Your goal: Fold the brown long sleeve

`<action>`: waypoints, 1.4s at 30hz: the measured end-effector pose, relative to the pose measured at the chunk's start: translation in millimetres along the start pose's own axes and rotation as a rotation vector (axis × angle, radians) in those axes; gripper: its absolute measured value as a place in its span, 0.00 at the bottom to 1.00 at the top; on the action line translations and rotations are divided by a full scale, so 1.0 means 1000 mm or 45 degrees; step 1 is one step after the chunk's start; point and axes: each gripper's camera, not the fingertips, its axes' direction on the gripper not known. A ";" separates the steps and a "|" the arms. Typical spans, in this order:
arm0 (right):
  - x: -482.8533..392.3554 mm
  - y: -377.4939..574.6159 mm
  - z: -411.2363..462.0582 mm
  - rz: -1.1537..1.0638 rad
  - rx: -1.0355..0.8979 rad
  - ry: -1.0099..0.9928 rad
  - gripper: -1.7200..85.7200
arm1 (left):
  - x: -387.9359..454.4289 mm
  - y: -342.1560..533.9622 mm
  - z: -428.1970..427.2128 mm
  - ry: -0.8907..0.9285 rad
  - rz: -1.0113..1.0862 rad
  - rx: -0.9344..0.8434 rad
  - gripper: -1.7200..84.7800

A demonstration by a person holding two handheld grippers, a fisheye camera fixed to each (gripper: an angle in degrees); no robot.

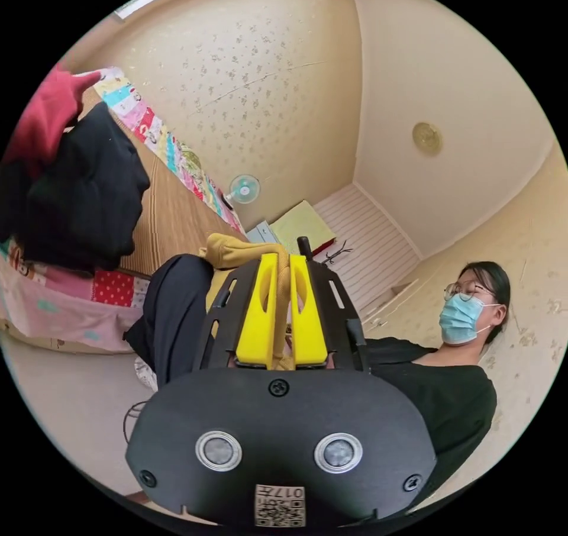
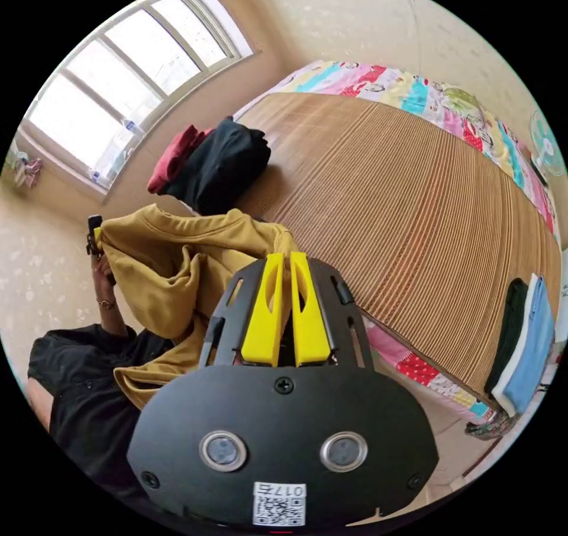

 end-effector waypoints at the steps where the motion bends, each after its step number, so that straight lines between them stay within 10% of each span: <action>1: -0.008 0.004 -0.022 -0.024 0.086 -0.033 0.05 | 0.017 -0.010 0.001 0.038 0.072 0.006 0.07; 8: -0.057 0.109 -0.259 -0.243 0.981 -0.355 0.05 | 0.143 -0.053 -0.023 -0.010 0.502 0.168 0.06; 22: -0.193 0.242 -0.433 -0.419 1.503 -0.077 0.04 | 0.386 -0.110 0.053 -0.036 1.048 0.028 0.06; 27: -0.165 0.182 -0.428 -0.160 1.263 0.302 0.04 | 0.338 -0.179 0.144 -0.245 0.811 -0.180 0.06; 35: 0.051 0.008 -0.289 0.247 0.477 0.871 0.04 | 0.030 -0.298 0.251 -0.596 0.141 -0.351 0.12; 42: 0.106 0.074 -0.186 0.189 0.080 0.515 0.08 | -0.069 -0.153 0.236 -0.563 0.045 -0.493 0.16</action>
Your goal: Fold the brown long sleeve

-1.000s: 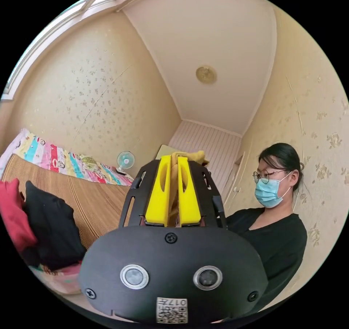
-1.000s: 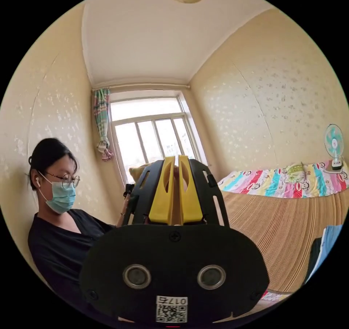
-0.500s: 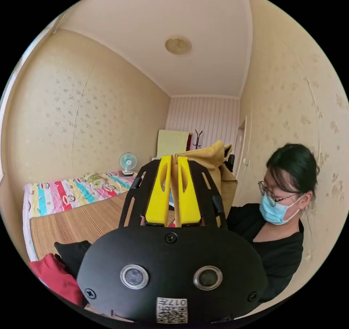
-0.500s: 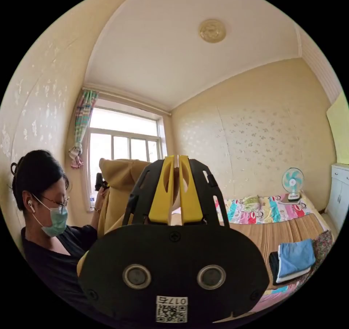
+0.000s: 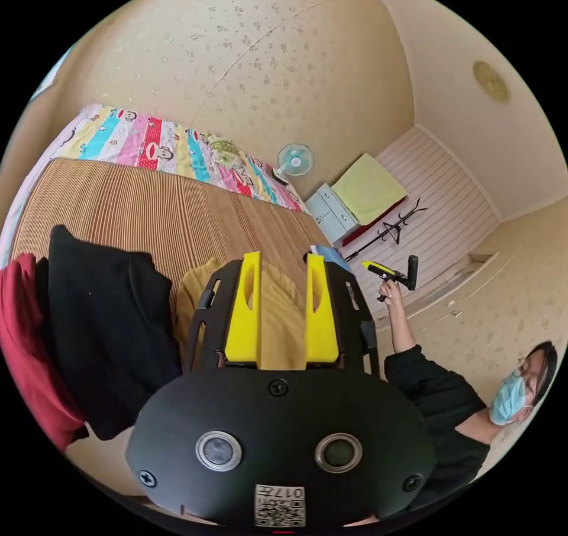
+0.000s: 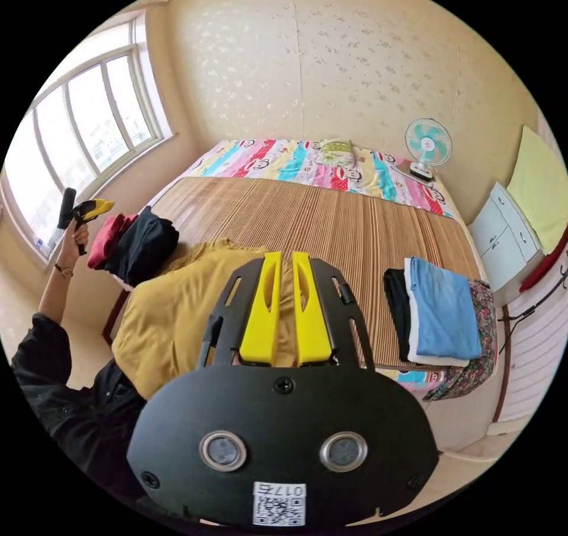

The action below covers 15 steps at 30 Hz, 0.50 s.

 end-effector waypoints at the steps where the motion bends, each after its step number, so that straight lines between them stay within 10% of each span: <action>1: -0.001 0.013 0.008 -0.013 -0.036 -0.049 0.09 | -0.003 0.037 0.013 0.008 0.015 -0.044 0.17; 8: 0.020 0.177 0.069 0.148 -0.219 -0.439 0.14 | -0.031 0.231 0.048 0.053 -0.216 -0.081 0.18; 15: 0.115 0.231 0.075 0.429 -0.256 -0.970 0.10 | -0.032 0.233 0.036 0.223 -0.108 -0.165 0.08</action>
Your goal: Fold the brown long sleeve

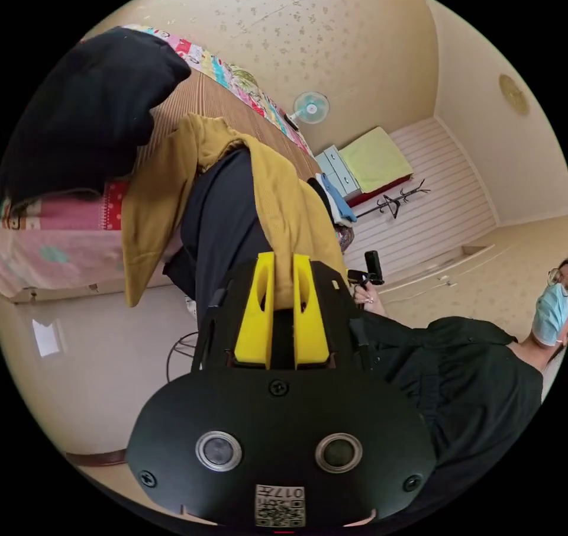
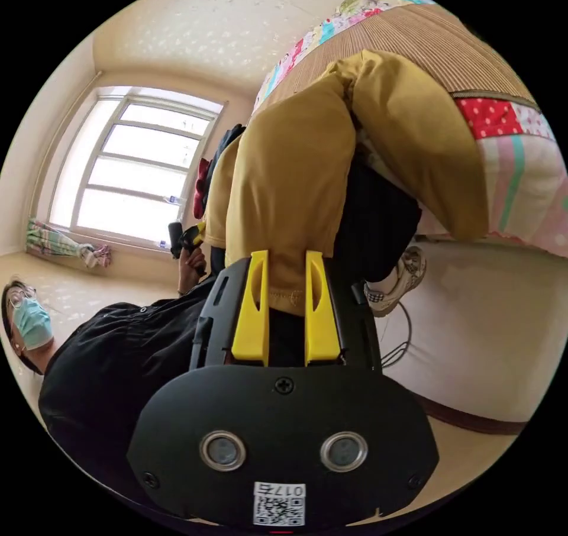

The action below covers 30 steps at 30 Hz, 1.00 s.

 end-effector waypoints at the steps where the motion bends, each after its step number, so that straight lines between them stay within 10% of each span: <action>1: -0.003 -0.003 -0.012 -0.037 -0.011 0.003 0.09 | 0.010 -0.013 -0.017 0.147 0.107 -0.043 0.07; 11: -0.051 0.000 -0.212 -0.655 0.063 -0.251 0.06 | 0.084 0.022 -0.120 0.057 0.299 -0.245 0.07; 17: 0.103 -0.018 -0.268 0.111 0.432 -0.513 0.11 | 0.002 0.044 -0.177 0.056 -0.127 0.046 0.15; 30: 0.352 -0.061 -0.112 1.515 0.770 -1.293 0.16 | 0.011 0.018 -0.243 0.123 -0.088 0.378 0.13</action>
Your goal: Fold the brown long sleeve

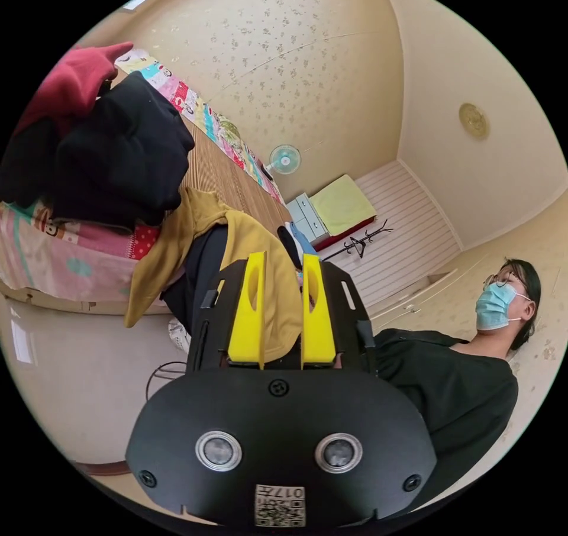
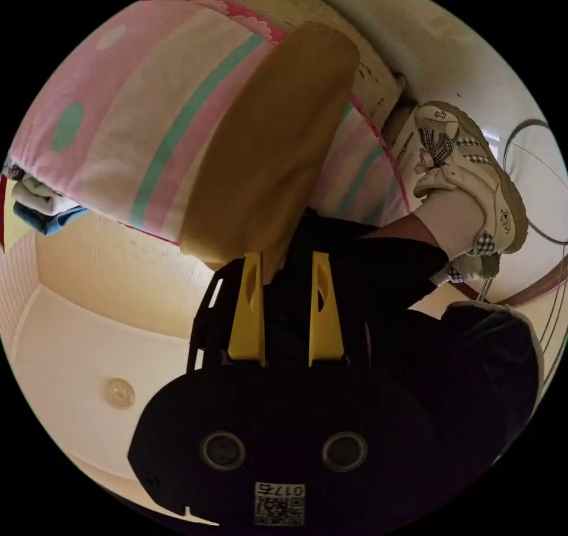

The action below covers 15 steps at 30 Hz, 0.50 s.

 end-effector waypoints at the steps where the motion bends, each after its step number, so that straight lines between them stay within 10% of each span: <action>1: 0.001 -0.005 0.006 0.003 0.016 -0.010 0.16 | -0.001 -0.004 -0.001 0.020 -0.004 0.001 0.13; 10: -0.044 0.043 0.019 -0.280 0.547 -0.046 0.05 | -0.005 -0.020 -0.040 0.062 -0.022 0.110 0.10; 15: -0.181 0.215 0.135 -1.415 0.776 0.629 0.04 | -0.019 -0.031 -0.054 0.043 -0.074 0.111 0.09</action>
